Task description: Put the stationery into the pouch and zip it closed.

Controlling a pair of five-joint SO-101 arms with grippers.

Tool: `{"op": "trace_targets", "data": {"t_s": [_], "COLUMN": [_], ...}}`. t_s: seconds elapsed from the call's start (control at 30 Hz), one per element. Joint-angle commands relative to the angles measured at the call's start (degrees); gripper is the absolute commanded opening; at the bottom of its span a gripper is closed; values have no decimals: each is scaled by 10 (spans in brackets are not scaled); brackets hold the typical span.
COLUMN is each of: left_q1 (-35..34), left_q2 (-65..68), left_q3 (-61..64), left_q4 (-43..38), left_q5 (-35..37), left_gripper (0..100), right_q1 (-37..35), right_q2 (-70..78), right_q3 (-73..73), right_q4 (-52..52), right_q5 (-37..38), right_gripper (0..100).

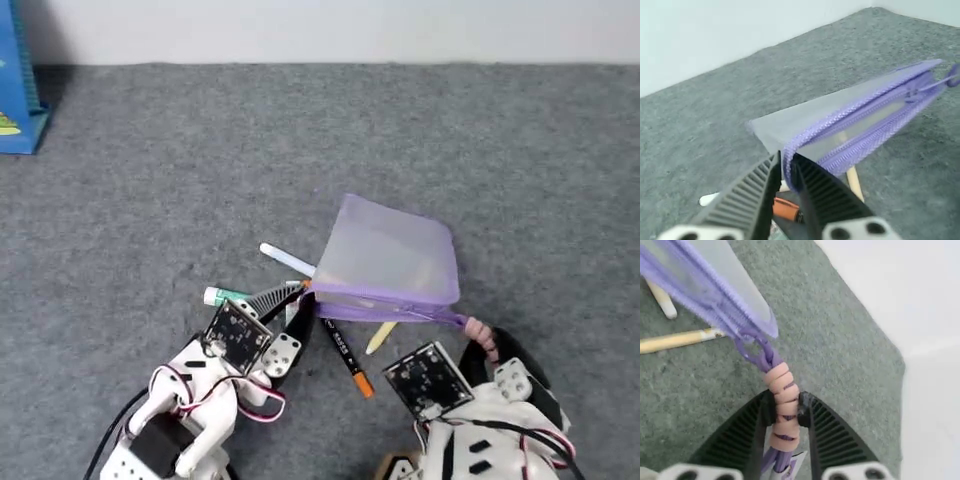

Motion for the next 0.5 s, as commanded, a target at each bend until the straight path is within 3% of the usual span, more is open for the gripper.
{"op": "trace_targets", "data": {"t_s": [0.0,0.47], "left_q1": [-28,-30], "left_q2": [-7,-7], "left_q3": [-1,-2], "left_q4": [9,11], "left_q5": [-4,-4], "left_gripper": [12,12], "right_q1": [39,52], "right_q2": [-2,-2], "right_q3": [-32,-32], "right_q4": [-4,-3], "right_q5": [4,4], "right_gripper": [8,8]}}
